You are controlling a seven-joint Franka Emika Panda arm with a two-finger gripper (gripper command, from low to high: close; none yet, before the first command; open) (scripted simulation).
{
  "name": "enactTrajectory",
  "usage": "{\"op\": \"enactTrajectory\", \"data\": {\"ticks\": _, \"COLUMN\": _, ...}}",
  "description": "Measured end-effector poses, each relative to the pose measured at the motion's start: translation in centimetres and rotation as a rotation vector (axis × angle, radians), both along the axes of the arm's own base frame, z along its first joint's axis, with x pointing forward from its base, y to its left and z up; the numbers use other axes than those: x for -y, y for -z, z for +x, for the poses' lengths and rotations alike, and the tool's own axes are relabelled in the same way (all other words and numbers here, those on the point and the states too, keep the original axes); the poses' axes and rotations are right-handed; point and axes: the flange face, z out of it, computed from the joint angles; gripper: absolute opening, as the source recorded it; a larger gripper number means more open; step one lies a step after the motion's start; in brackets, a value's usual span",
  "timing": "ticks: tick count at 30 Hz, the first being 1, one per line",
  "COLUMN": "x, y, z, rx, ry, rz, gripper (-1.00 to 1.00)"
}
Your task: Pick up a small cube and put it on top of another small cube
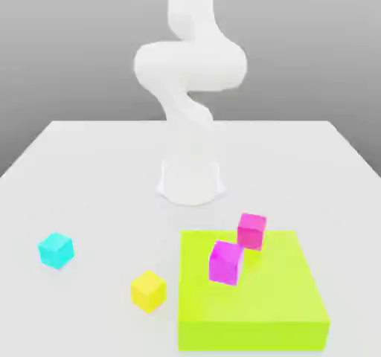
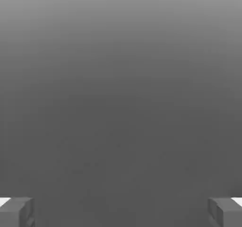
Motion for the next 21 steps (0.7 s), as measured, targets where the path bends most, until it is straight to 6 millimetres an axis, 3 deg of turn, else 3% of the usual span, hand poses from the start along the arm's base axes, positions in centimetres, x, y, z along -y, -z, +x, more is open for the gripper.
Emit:
{"op": "enactTrajectory", "data": {"ticks": 5, "x": 6.8, "y": 10.1, "z": 3.9, "rx": -0.134, "ry": 0.325, "rz": 0.187, "gripper": 0.00}}
{"op": "enactTrajectory", "data": {"ticks": 10, "x": 13.3, "y": 20.4, "z": 4.2, "rx": -0.246, "ry": 0.663, "rz": 0.350, "gripper": 0.00}}
{"op": "enactTrajectory", "data": {"ticks": 16, "x": 19.9, "y": 32.4, "z": 0.4, "rx": -0.357, "ry": 1.094, "rz": 0.517, "gripper": 0.00}}
{"op": "enactTrajectory", "data": {"ticks": 21, "x": 24.0, "y": 41.6, "z": -6.1, "rx": -0.426, "ry": 1.488, "rz": 0.634, "gripper": 0.00}}
